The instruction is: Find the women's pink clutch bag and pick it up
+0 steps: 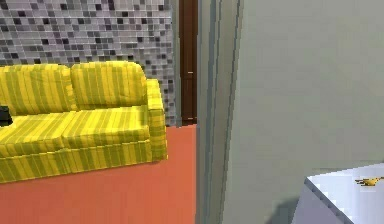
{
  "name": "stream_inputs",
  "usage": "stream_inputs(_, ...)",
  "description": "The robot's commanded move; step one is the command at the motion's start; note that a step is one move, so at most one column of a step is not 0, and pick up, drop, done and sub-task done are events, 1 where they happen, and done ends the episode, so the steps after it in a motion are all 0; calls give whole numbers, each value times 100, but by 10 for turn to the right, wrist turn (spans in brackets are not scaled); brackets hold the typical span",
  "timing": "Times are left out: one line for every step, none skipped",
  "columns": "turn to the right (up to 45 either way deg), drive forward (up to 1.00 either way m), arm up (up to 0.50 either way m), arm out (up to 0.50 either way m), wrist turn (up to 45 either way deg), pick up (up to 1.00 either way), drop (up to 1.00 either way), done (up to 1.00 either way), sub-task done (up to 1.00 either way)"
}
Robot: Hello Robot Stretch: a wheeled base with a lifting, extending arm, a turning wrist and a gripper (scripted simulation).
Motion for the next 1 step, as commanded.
stream_inputs(0,0,8,0,0,0,0,0,0)
